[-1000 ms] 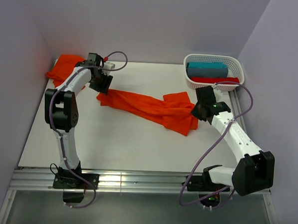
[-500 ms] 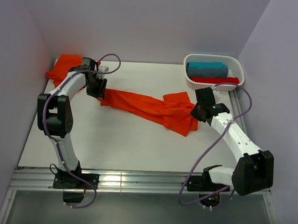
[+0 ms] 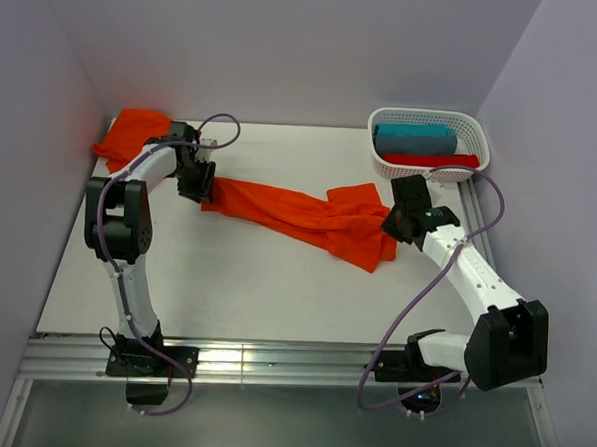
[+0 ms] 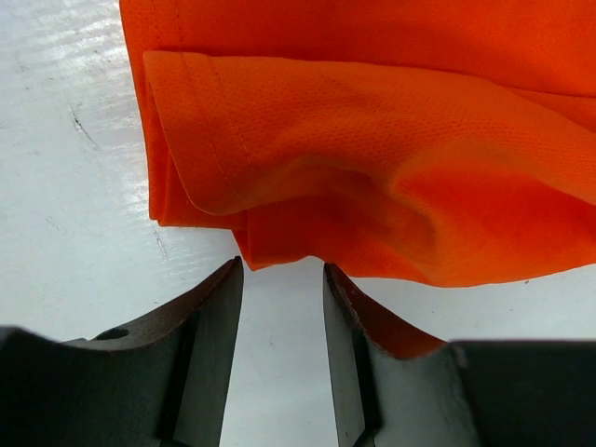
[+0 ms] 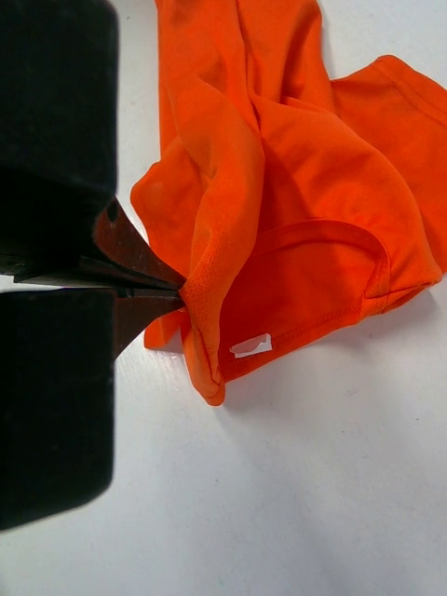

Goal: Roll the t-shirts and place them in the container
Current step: Flatten the tshirt

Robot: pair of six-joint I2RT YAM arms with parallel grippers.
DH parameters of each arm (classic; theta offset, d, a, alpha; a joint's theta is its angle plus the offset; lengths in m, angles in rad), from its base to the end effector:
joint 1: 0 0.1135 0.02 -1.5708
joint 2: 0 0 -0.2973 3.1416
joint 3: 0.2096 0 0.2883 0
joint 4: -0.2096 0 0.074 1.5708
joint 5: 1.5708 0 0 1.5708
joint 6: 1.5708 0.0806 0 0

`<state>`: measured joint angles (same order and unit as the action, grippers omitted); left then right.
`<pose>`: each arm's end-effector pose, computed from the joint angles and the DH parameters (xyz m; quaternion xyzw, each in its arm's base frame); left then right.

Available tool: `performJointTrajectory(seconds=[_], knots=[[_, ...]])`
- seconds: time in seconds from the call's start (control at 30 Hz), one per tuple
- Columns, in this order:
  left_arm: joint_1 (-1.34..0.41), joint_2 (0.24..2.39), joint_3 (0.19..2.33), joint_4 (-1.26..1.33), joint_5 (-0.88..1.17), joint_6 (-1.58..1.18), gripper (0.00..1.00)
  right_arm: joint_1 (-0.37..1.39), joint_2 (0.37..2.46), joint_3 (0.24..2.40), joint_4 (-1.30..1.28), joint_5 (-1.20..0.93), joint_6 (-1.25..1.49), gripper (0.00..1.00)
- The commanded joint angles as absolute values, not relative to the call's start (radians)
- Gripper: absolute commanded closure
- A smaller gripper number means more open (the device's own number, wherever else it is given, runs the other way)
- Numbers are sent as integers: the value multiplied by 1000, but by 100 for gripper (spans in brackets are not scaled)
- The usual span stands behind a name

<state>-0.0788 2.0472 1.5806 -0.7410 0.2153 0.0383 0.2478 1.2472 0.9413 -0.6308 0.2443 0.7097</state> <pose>0.4866 -0.0557 0.1616 0.0766 0.9751 -0.1093 0.1774 0.2981 0.0553 0.2450 0.2529 0.9093 0.0398 0.3280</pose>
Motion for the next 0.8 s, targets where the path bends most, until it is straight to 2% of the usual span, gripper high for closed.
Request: performJointTrajectory(seconds=[0.0, 0.57, 0.77], knots=[[-74, 2042, 1600, -707, 239, 21, 55, 239, 1243, 936, -607, 250, 696, 100], [-75, 2065, 1580, -696, 250, 8, 53, 239, 1232, 930, -606, 242, 693, 100], [-75, 2066, 1568, -687, 250, 8, 55, 239, 1229, 923, -603, 241, 693, 100]])
